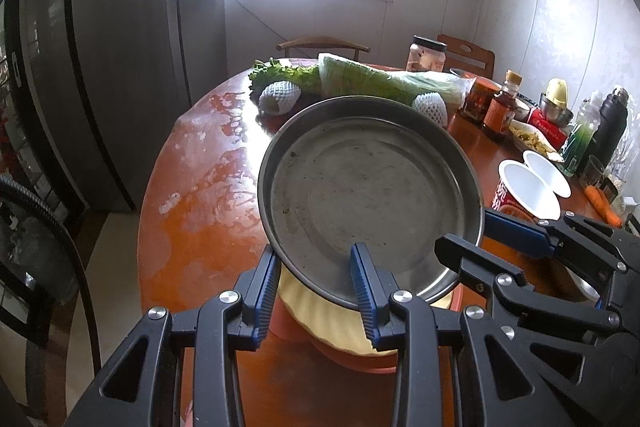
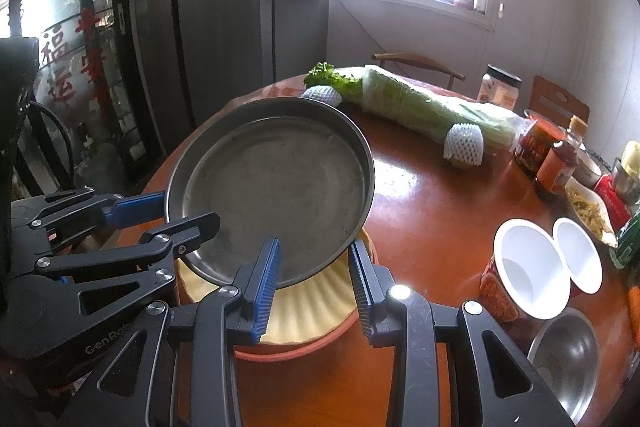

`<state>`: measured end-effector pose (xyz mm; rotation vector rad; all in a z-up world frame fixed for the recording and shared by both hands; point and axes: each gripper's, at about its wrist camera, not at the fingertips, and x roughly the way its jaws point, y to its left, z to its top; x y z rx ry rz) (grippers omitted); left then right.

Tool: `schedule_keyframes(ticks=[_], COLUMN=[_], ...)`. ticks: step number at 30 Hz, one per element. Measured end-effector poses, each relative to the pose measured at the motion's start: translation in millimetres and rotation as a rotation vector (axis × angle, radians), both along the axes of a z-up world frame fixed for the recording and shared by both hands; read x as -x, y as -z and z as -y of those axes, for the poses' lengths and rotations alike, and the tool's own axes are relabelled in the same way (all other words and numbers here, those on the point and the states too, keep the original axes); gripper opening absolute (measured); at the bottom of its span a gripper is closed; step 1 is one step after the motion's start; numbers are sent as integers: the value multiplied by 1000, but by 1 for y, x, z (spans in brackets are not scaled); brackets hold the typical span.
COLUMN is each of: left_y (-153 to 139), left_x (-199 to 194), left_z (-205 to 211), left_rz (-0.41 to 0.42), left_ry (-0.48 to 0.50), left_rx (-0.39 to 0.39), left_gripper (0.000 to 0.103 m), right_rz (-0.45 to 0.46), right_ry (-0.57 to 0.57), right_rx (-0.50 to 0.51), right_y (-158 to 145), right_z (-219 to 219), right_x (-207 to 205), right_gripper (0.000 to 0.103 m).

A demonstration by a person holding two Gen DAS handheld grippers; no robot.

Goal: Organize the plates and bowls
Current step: 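Lower the steel pan onto the yellow shell plate with both grippers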

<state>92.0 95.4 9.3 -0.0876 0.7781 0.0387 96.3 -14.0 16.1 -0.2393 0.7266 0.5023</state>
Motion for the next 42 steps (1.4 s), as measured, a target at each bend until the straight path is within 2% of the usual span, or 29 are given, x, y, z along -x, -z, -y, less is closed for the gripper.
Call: schedule_keyframes(ticks=[18, 42], left_y=[17, 24], left_x=[0, -3], left_z=[7, 11], left_rz=[-39, -47], left_ry=[16, 20], left_rx=[-9, -25], left_gripper=[36, 36], right_rz=[-64, -104], right_ry=[23, 27], right_rx=[-9, -15], right_y=[25, 40], right_z=[8, 12], right_x=[-4, -11], right_gripper=[37, 37])
